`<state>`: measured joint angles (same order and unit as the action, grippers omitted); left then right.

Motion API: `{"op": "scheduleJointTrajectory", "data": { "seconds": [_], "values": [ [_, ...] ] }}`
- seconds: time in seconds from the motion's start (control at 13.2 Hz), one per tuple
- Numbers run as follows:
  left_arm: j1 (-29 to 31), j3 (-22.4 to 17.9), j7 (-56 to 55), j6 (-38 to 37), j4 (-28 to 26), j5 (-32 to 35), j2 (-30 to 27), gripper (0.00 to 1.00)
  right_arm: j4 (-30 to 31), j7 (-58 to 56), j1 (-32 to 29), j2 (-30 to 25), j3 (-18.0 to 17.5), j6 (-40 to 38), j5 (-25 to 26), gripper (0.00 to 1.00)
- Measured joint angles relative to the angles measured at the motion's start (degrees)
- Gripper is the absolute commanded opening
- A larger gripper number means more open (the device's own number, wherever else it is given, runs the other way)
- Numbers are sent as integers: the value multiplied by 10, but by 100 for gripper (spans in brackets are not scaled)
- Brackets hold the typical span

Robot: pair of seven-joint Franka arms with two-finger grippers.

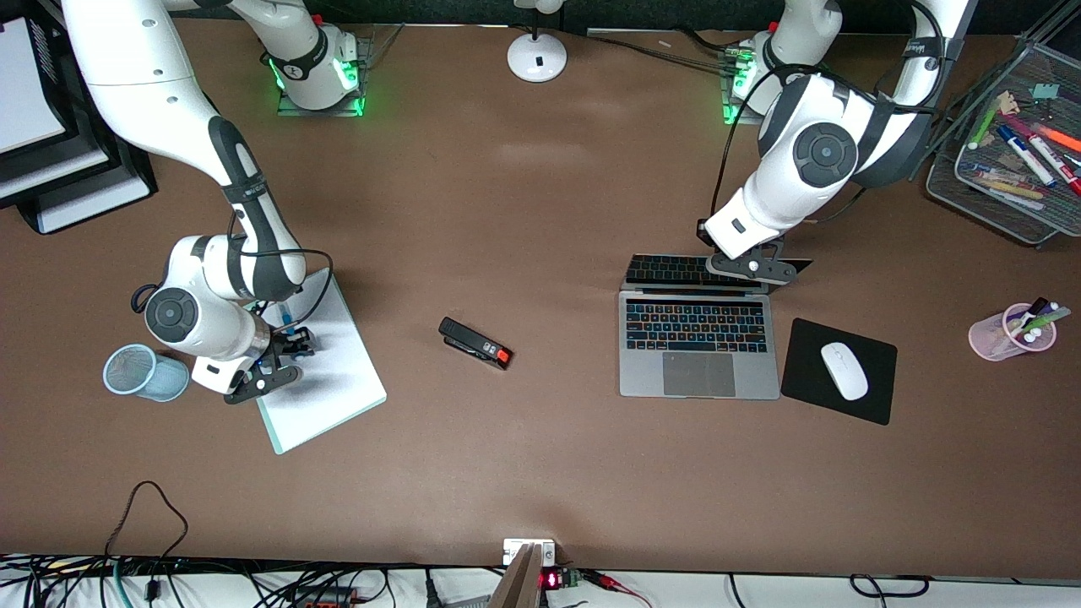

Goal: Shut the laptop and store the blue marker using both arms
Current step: 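Lift the marker with the right gripper while the left gripper hooks the lid, then push the laptop lid down shut with the left gripper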

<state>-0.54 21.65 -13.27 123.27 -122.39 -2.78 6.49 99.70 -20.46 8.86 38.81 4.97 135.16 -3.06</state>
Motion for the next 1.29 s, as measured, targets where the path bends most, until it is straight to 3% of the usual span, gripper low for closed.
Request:
{"op": "scheduleJointTrajectory", "data": {
  "seconds": [0.23, 1.13, 1.29],
  "values": [
    [0, 0, 0, 18, 0, 0, 2, 0, 0, 0, 1, 0, 0, 0, 0, 49],
    [11, -9, 2, 133, 2, 9, 58, 0, -1, -1, 2, 0, -2, 2, 0, 39],
    [13, -10, 2, 141, 16, 21, 73, 0, -1, 0, 1, 0, -2, 2, 0, 16]
  ]
}}
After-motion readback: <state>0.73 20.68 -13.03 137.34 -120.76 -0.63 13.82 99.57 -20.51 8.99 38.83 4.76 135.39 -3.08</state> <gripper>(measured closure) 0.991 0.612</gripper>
